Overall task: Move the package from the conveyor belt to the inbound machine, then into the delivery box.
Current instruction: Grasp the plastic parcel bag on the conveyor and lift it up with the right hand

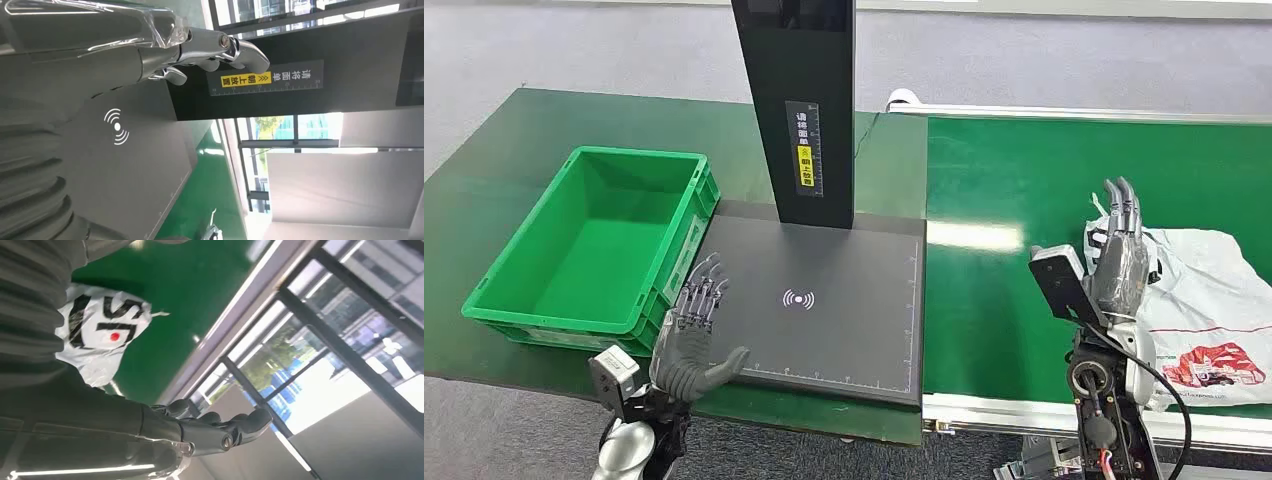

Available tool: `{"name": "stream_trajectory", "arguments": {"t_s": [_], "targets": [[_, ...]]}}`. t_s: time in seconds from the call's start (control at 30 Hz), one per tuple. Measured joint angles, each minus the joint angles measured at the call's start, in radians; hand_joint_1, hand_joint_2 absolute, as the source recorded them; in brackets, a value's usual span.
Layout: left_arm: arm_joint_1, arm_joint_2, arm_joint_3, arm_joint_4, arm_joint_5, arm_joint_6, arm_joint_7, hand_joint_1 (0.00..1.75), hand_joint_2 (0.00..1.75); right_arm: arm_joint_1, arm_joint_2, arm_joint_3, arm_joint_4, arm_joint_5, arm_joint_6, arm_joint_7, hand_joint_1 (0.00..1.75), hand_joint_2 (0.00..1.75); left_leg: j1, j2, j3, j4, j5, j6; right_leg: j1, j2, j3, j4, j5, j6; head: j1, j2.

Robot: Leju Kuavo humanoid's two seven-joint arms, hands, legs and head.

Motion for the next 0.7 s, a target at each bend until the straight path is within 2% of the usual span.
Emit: {"name": "stream_trajectory", "arguments": {"t_s": [0.1,0.27,0.47,0.57,0.7], "targets": [[0.0,0.002,0.0,0.0,0.0,0.0,0.0,0.0,1.75,-0.029,-0.017,-0.01,0.051,0.04,-0.026,0.027,0.0,1.75,0.0,0.0,0.0,0.0,0.0,0.0,0.0,0.0,0.0,0.0,0.0,0.0,0.0,0.0],[0.001,0.003,0.0,0.0,0.002,0.0,0.0,0.0,1.75,-0.109,-0.064,-0.026,0.192,0.162,-0.088,0.146,0.0,1.75,0.0,-0.001,0.0,0.0,0.0,0.0,0.0,0.0,0.0,0.0,0.0,0.0,0.0,0.0],[0.001,0.003,0.001,0.0,0.002,-0.001,0.001,0.0,1.75,-0.148,-0.09,-0.032,0.278,0.205,-0.094,0.198,0.0,1.75,0.0,-0.001,0.0,0.0,0.0,0.0,0.0,0.0,-0.001,0.0,0.0,0.0,0.0,0.0],[0.001,0.004,0.001,0.0,0.002,0.0,0.002,0.0,1.75,-0.166,-0.106,-0.035,0.325,0.27,-0.082,0.286,0.0,1.75,0.0,-0.001,0.0,0.0,0.0,0.0,0.0,0.0,0.0,0.0,0.0,0.0,0.0,0.0],[0.001,0.005,0.001,0.001,0.002,0.006,0.003,0.0,1.75,-0.195,-0.138,-0.038,0.407,0.36,-0.018,0.414,0.0,1.75,0.0,-0.001,-0.001,0.0,0.0,0.0,0.0,0.0,0.0,0.0,0.0,0.0,0.0,0.0]]}}
